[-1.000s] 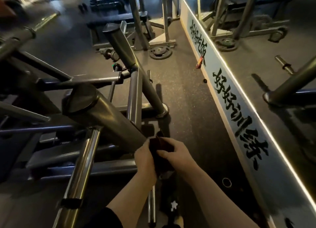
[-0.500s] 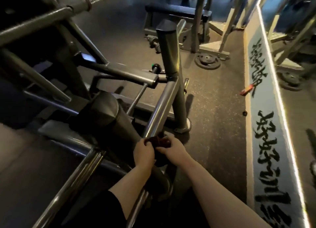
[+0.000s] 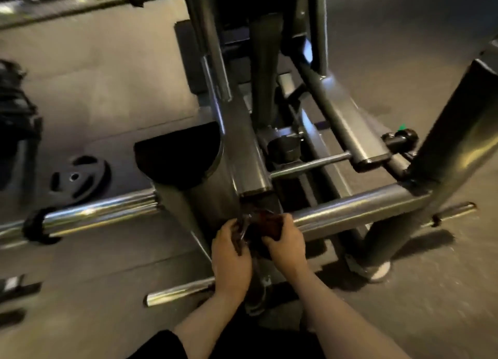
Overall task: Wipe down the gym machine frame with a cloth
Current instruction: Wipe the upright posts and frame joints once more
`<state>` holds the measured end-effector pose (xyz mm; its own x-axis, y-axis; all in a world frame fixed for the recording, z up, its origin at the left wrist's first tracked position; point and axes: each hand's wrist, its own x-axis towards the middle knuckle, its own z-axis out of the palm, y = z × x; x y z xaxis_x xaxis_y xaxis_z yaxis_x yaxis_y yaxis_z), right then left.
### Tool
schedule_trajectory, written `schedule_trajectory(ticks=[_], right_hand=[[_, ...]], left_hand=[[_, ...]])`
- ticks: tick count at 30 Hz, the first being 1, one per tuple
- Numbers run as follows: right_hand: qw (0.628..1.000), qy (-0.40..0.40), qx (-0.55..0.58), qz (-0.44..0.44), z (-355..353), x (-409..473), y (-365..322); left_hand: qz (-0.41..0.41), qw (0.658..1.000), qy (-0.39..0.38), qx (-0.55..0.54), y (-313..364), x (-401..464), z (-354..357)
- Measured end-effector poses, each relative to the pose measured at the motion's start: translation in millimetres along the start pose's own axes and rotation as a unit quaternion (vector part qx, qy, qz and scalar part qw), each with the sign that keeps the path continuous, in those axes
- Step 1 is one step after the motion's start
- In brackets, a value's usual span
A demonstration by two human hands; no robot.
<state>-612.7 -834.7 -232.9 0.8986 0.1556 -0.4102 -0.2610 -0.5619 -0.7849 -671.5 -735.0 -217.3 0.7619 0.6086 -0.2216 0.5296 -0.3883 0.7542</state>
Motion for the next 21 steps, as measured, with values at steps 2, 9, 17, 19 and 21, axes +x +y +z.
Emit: schedule_trajectory(ticks=[2, 9, 17, 19, 21], right_hand=[[1.0, -0.022, -0.001, -0.016, -1, 7, 1], [0.976, -0.167, -0.117, -0.076, 21, 29, 0], [0.967, -0.135, -0.161, -0.144, 32, 14, 41], [0.983, -0.048, -0.118, -0.131, 25, 27, 27], [0.987, -0.047, -0.091, -0.121, 21, 41, 10]], left_hand=[[-0.043, 0.998, 0.052, -0.009, 3, -4, 9], [-0.154, 0.984, 0.063, -0.06, 13, -29, 30], [-0.164, 0.98, 0.058, -0.093, -5, -28, 22], [-0.17, 0.977, 0.067, -0.111, -14, -25, 21], [-0.18, 0.972, 0.073, -0.128, -18, -24, 23]])
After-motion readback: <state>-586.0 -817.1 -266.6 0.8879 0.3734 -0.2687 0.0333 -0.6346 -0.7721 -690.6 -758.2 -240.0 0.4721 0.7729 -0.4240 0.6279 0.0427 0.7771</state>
